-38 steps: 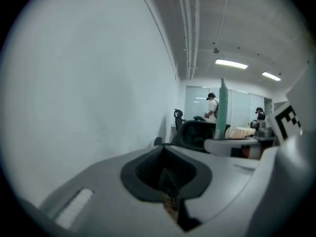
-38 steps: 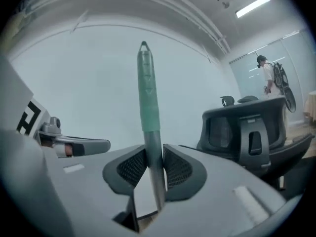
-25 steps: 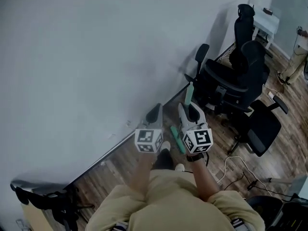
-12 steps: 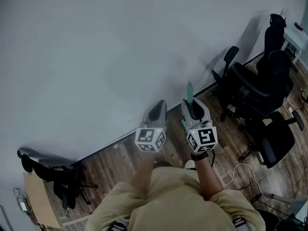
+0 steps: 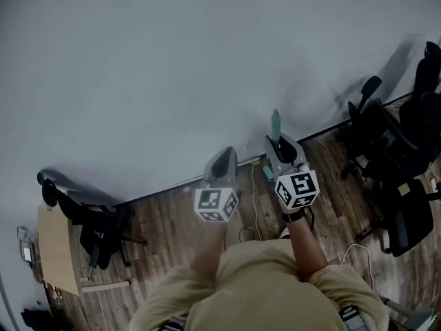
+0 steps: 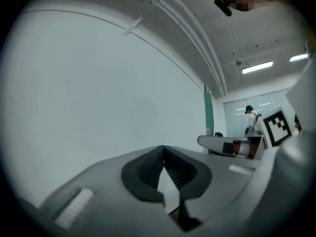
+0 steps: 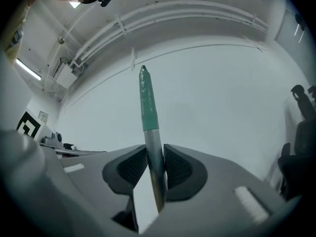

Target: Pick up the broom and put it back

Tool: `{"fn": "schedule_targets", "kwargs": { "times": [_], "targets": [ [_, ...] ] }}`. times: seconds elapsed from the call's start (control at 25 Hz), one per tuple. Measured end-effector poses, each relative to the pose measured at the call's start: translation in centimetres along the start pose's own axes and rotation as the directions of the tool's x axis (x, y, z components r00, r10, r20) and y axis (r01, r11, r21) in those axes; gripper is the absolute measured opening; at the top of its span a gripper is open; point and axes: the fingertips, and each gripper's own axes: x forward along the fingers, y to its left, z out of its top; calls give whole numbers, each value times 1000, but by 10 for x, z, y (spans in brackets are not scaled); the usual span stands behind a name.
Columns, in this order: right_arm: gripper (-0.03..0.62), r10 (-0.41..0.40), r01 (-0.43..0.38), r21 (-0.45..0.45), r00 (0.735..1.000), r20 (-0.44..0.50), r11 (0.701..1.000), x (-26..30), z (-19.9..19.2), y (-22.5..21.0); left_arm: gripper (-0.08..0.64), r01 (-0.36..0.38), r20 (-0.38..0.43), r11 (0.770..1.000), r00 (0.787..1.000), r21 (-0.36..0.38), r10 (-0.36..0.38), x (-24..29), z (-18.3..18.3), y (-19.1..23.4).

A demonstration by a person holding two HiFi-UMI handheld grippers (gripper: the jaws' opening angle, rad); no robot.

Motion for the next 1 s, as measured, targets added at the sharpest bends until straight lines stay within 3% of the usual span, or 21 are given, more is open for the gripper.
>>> {"fn": "schedule_targets", "kwargs": {
  "times": [0.24, 0.56, 0.68, 0.8, 1.0],
  "targets": [
    [100, 134, -133, 14, 990, -46, 991, 37, -28, 129, -2, -190, -8, 982, 982, -11, 190, -120, 1, 106],
    [91, 270, -266, 53, 959, -93, 963, 64, -74, 289, -2, -351, -22, 936, 936, -22, 351, -269, -10, 204],
    [86, 353, -350, 45, 927, -123, 935, 66, -90, 348, -2, -409, -20, 911, 913, -48, 408, -311, -14, 231],
    [80, 449, -448, 42, 877, -171, 893, 59, -107, 393, -2, -466, -21, 881, 885, -88, 466, -340, -21, 247],
    [80, 521, -518, 79, 818, -243, 851, 66, -147, 427, -2, -511, -54, 851, 860, -125, 508, -350, -46, 266]
  ]
}}
